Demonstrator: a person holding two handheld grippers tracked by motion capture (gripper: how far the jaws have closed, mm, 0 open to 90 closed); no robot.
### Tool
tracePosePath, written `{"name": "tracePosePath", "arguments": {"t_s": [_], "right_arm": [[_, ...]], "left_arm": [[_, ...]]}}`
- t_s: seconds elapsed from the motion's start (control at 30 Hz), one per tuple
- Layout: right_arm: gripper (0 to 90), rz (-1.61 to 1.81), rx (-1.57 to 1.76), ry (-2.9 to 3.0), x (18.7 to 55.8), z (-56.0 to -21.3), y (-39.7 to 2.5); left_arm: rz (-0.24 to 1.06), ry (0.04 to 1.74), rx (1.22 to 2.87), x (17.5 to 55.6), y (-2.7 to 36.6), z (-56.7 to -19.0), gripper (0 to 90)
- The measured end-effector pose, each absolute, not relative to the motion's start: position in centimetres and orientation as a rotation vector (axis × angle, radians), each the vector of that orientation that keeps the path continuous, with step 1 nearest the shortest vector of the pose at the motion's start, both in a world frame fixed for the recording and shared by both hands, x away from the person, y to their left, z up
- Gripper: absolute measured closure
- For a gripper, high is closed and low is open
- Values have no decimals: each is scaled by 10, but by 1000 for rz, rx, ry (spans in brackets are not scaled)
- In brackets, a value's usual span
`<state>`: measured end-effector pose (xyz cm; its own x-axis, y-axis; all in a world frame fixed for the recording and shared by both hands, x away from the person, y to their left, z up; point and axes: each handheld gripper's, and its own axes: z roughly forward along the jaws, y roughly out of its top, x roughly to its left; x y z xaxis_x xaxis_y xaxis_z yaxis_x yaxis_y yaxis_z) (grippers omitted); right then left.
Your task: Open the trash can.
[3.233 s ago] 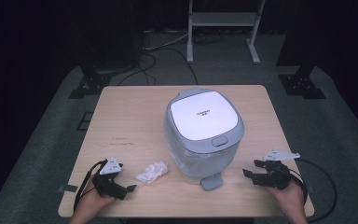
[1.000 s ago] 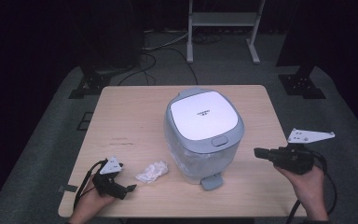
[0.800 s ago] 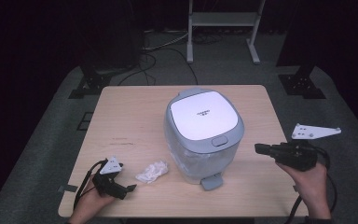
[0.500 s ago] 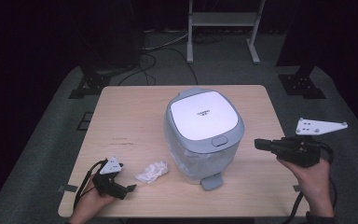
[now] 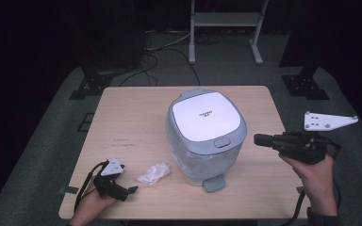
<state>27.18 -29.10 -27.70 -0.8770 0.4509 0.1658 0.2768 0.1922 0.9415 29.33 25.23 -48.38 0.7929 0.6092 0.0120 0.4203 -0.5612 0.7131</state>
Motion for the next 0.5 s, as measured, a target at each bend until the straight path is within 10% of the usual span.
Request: {"name": "tracePosePath", "arguments": {"t_s": [0.5], "right_arm": [[899, 1822, 613, 2350, 281, -269, -260]], "left_arm": [[333, 758, 2248, 293, 252, -484, 0]]}}
